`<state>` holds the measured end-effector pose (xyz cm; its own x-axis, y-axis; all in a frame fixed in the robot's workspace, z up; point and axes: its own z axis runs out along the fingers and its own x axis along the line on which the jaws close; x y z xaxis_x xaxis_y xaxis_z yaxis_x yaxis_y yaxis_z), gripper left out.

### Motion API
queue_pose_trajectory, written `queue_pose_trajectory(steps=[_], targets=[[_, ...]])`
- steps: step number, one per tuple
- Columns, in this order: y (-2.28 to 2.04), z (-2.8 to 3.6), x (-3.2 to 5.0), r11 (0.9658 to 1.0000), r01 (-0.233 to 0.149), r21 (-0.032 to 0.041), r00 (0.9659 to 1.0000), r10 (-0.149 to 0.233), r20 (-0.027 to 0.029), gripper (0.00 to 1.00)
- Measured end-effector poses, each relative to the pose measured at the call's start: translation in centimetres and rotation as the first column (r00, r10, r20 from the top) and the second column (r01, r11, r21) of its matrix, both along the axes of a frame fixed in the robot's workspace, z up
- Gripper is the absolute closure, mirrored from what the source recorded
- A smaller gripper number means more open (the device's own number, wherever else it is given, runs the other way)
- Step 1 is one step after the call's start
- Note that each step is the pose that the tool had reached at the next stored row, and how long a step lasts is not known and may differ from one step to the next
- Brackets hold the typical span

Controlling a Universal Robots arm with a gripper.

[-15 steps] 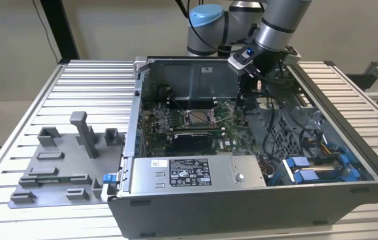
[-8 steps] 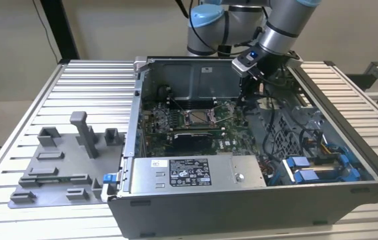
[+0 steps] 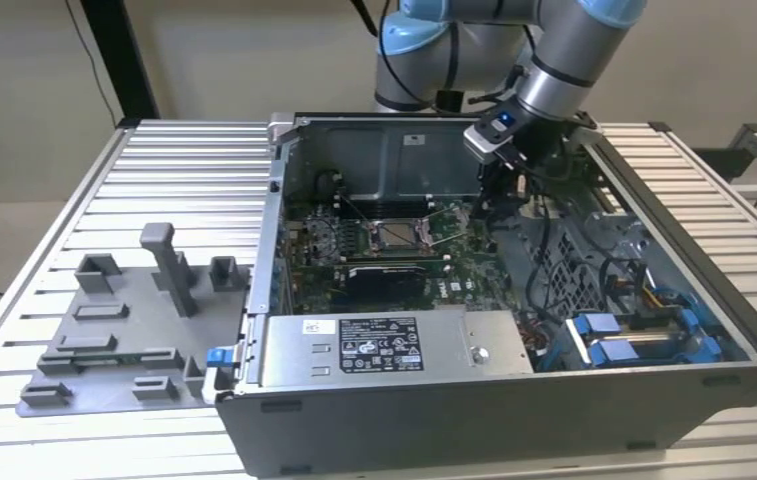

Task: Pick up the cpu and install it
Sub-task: 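Pick up the cpu and move it towards the insertion slot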

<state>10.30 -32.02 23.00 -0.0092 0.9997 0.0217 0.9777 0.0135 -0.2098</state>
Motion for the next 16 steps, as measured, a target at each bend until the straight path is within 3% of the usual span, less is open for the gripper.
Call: queue_pose_trajectory(steps=[7,11,13,16], targets=[[-0.08,-1.11,0.08,1.0000,0.000,-0.0002,0.9999,0.000,-0.0152,1.00],[-0.22,-1.42,0.08,1.0000,0.000,-0.0003,0.9995,0.000,-0.0316,1.00],[-0.23,-1.48,0.08,1.0000,0.000,-0.0001,0.9991,0.000,-0.0432,1.00],[-0.23,-1.48,0.18,1.0000,0.000,-0.0002,0.9972,0.000,-0.0741,1.00]])
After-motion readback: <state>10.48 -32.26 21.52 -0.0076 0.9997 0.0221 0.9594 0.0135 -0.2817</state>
